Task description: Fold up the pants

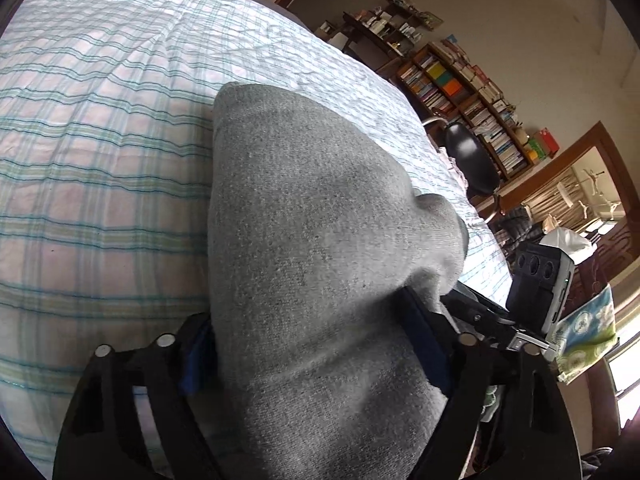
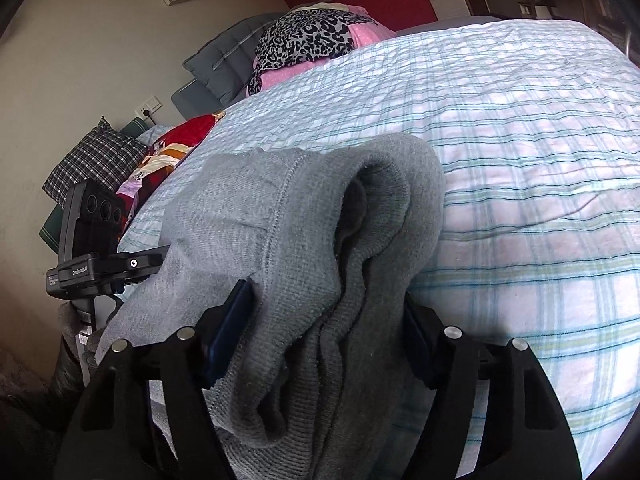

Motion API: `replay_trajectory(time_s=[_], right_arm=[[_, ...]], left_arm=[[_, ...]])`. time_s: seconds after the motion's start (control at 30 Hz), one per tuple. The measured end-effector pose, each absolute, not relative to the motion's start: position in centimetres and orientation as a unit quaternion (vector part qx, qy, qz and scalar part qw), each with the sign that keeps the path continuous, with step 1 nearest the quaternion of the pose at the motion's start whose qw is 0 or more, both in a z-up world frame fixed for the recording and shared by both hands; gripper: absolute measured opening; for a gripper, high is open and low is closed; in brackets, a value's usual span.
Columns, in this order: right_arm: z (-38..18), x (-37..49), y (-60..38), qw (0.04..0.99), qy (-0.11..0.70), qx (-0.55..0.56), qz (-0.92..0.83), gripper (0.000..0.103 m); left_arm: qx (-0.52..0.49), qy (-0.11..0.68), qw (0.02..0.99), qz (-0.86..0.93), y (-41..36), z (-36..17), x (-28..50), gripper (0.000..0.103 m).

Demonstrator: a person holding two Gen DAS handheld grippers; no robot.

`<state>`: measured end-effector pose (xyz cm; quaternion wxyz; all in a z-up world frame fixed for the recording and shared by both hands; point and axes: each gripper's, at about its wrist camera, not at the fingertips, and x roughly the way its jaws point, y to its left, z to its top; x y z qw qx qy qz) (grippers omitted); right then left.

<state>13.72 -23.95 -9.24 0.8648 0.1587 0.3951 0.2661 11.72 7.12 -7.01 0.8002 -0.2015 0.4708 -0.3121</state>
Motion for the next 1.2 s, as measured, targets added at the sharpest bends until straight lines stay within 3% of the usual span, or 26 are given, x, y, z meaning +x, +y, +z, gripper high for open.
replay_trajectory(time_s=[0.13,0.37,0.83,1.2], right_arm=[[-8.8,13.0,-24.7,0.868,0.379,0.18,0.268,0.05],[-6.1,12.2,-25.4,0.887,0.335,0.179,0.263,0.046],[-0.6,16.2,-36.1,0.937,0.239,0.18,0.181,0.046],[-1.3,23.7,-47.6,0.945,0.248,0.181,0.114,0.046]], left_arm=[[-0.198,0.461,0.804,-0.32,7.1,-6.3,11.3,0.056],[-0.195,0.441,0.811,-0.331,6.9,-3.9,11.9,0.043],[-0.123,0.397,0.817,-0.399,-5.4,1.7,20.5,0.042],[-0.106,0.412,0.793,-0.435,-18.0,-0.2,30.2,0.042]])
